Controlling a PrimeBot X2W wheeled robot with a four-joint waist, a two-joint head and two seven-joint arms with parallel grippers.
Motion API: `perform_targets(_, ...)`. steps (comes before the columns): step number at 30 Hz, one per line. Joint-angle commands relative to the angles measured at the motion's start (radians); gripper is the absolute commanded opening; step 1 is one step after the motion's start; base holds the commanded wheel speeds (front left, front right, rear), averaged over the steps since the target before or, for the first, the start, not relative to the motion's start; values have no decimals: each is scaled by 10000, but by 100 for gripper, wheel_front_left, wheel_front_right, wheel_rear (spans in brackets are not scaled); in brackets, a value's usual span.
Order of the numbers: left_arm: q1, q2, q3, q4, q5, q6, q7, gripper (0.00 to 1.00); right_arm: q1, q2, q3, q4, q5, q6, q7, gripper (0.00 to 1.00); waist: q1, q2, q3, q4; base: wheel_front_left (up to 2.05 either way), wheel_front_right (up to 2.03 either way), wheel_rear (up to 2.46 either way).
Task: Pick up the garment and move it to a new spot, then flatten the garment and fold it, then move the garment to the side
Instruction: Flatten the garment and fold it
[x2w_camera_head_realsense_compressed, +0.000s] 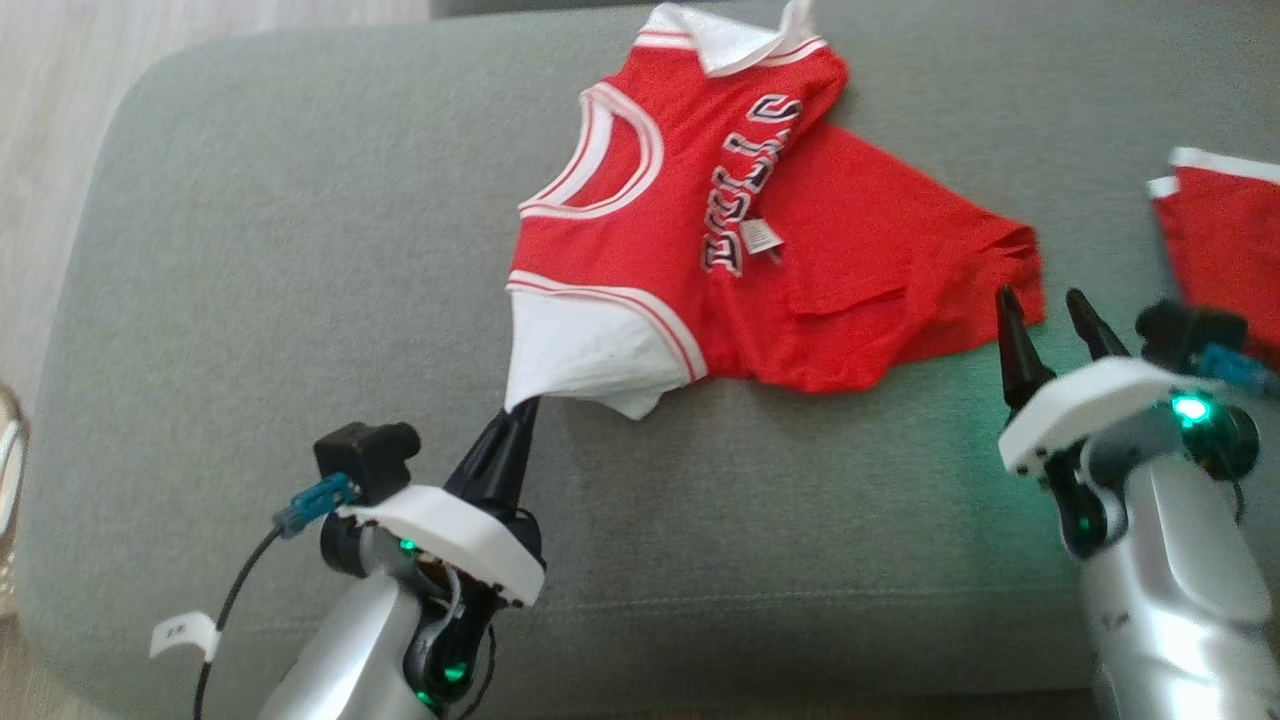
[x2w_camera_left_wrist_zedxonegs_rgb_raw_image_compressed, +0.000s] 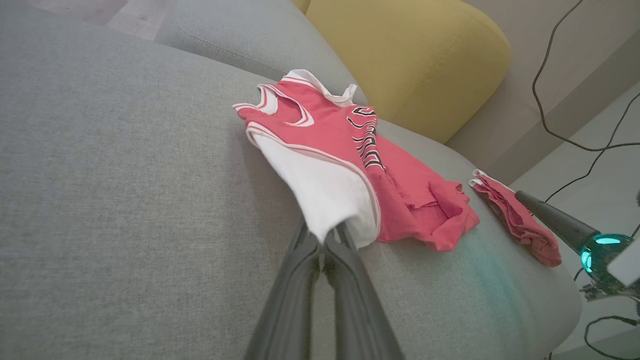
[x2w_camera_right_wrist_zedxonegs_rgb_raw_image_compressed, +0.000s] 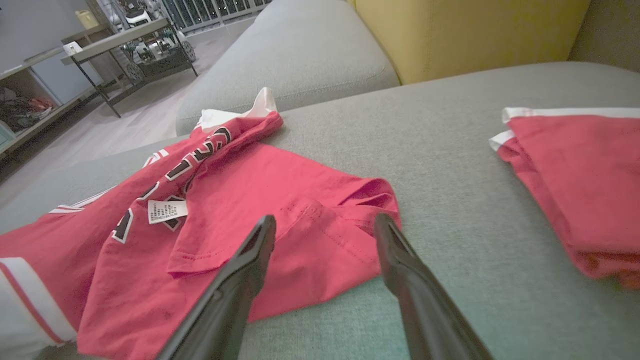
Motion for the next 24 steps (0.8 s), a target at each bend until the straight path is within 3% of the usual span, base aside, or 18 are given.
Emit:
perform_targets(1,-240,119,204,-508,-71,-58,35,0,-837,16,162,255,39,-4,10,100,0,-1,299,318,0,0,0)
perform_targets(8,-383,66,-214,-833,232,0,109,0,-2564,16,-523,2789,-135,-4,-255,100,0,-1,933,918,0,0,0)
perform_targets(20,-677,-40,-390,-590,275,26,-86,0,-3778,16,-2017,4777,-1726,-4,-944,100,0,-1,1300,1375,0,0,0)
perform_targets(21,-689,-36,-388,-562,268,25,-103,0,-3834,16,-2123,4890,-1836,-4,-1003,93,0,-1,1303,1385,0,0,0)
perform_targets(23,-703,-35,-389,-510,258,23,-135,0,-3938,16,-2288,5111,-2033,-4,-1108,24,0,-1,1296,1387,0,0,0)
perform_targets(24,-705,-32,-386,-485,255,25,-148,0,-3989,16,-2344,5214,-2117,-4,-1168,0,0,-1,1286,1378,0,0,0)
